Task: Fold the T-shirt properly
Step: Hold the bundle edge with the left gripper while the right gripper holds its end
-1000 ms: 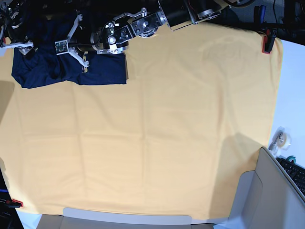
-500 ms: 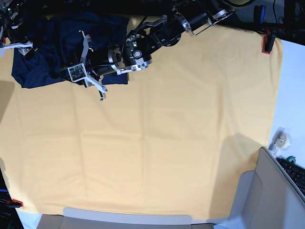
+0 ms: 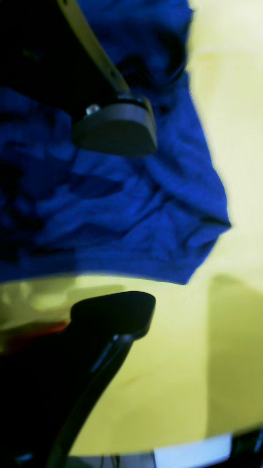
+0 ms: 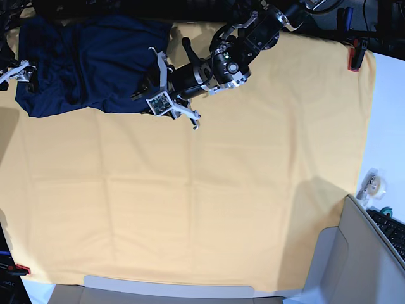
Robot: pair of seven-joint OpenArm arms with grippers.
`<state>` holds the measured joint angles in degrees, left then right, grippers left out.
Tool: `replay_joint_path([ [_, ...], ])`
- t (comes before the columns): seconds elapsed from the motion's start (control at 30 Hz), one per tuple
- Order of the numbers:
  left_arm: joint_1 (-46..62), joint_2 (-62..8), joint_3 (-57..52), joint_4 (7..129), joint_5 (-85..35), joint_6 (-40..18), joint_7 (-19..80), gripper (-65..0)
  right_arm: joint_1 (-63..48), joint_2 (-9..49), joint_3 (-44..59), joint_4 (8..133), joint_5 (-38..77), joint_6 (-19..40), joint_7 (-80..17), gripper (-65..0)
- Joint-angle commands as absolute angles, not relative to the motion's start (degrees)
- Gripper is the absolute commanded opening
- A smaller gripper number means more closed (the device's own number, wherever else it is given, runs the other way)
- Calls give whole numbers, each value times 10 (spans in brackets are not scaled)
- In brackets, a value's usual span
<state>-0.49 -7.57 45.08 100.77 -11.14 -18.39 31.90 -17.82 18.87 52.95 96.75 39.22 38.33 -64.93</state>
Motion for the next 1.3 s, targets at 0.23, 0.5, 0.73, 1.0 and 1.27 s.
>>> replay_joint_path([
  [0.23,10,-84,430,1020,-118,-183,304,-436,-143,273,557,722,422,400,-673,-86],
  [0.5,11,-83,429,1020,-118,-183,304,-436,-136,273,518,715,422,400,-676,-87],
  [0.73,10,-82,429,1020,-118,-183,304,-436,-139,247,499,769,419,400,-676,-87],
  [1.0,10,-82,429,1020,-118,-183,304,-436,-135,234,499,813,422,400,-737,-87],
  [1.27,10,-82,429,1019,-118,-183,304,-436,-146,226,473,822,471,400,-756,-87],
])
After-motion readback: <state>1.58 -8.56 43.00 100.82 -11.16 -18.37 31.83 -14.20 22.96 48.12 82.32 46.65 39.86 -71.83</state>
